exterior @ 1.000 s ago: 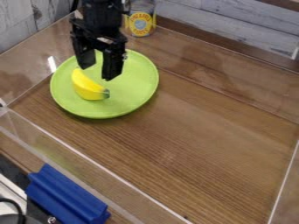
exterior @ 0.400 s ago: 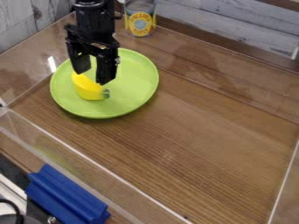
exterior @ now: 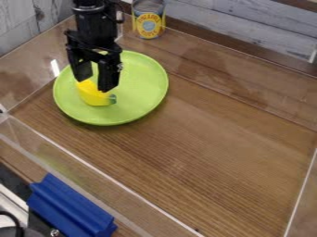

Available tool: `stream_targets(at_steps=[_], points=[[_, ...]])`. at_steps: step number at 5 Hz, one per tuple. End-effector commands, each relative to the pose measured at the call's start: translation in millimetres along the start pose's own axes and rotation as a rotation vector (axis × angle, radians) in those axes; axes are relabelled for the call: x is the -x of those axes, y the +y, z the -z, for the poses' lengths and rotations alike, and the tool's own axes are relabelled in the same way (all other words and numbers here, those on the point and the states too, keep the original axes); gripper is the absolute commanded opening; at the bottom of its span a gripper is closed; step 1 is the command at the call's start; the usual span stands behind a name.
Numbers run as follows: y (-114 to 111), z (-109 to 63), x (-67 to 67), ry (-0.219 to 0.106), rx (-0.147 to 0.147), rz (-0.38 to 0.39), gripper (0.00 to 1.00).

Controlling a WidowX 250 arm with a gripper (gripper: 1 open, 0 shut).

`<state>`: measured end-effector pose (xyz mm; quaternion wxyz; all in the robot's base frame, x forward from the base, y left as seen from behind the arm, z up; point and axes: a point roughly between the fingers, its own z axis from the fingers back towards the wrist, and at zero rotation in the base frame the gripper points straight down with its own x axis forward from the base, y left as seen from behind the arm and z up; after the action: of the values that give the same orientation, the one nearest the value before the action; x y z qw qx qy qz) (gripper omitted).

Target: Remove the banana from inside the green plate and put it on the table

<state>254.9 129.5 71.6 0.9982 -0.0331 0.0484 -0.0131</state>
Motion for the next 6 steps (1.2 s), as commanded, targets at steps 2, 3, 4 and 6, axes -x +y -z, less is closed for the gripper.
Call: stream_targets(at_steps=[2, 3, 4, 6], points=[[10, -7.3, -2.3, -0.019, 0.002, -0.016, 1.00], [13, -7.0, -3.5, -0.016, 0.005, -0.020, 1.00], [16, -6.3, -4.0, -0.011, 0.007, -0.022, 1.00], [20, -4.4, -4.0, -0.001, 0.015, -0.025, 1.00]])
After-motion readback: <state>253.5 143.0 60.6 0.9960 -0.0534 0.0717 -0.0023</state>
